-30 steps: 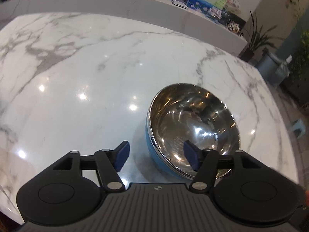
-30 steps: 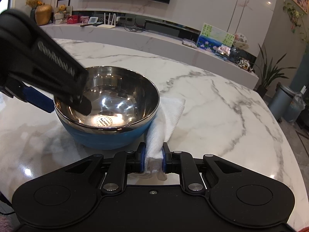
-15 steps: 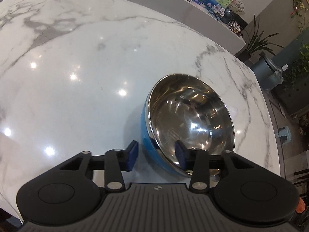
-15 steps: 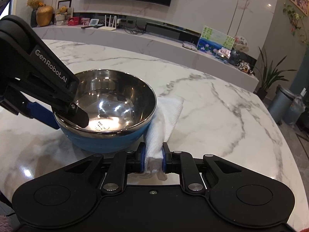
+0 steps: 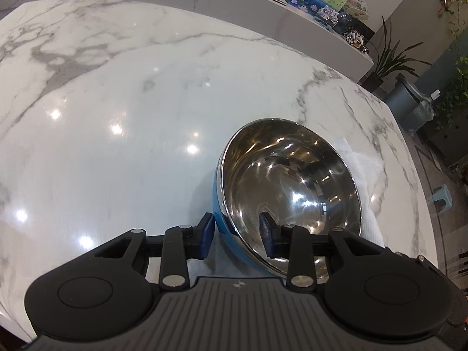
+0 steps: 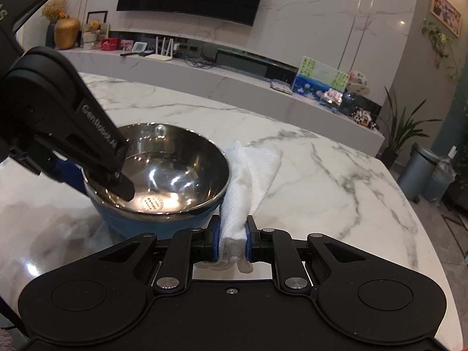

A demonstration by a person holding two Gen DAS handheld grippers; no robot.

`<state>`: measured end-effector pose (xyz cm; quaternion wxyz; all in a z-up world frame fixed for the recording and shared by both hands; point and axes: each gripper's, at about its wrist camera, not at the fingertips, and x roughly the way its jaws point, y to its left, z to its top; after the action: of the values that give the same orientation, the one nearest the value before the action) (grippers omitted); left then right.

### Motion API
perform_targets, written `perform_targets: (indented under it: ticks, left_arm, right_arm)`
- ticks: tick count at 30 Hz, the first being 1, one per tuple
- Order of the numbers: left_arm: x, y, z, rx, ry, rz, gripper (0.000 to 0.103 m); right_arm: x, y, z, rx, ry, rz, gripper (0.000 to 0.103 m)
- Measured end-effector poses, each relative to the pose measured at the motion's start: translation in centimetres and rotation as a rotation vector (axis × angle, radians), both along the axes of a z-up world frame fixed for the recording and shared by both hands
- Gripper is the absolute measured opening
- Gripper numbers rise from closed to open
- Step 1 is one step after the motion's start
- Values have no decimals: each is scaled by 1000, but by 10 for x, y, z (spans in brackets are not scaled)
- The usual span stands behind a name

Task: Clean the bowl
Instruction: 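Keep rubbing the cloth against the blue bowl exterior with the right gripper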

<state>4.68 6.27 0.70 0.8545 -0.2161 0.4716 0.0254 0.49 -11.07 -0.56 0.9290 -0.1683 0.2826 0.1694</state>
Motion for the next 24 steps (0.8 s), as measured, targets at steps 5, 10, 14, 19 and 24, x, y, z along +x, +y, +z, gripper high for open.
perform_targets:
  ticks: [5,10,14,19,24]
  left_arm:
    - [7,0,0,24,-11,8,29]
    - [3,1,-3,-12,-2,14,48]
    - [-1,1,-4,-38,8,13,52]
    - [-2,-1,-5,-29,9,3,51]
    - [1,-3,-4,17,-1,-13,44]
  right_arm:
    - [0,4,-6,-13,51,31,14]
    - [0,7,-12,-24,93,43,14]
    - [0,7,-13,-24,98,42,14]
    - [6,3,-14,-20,93,42,14]
    - [4,0,-10,-12,61,32,14]
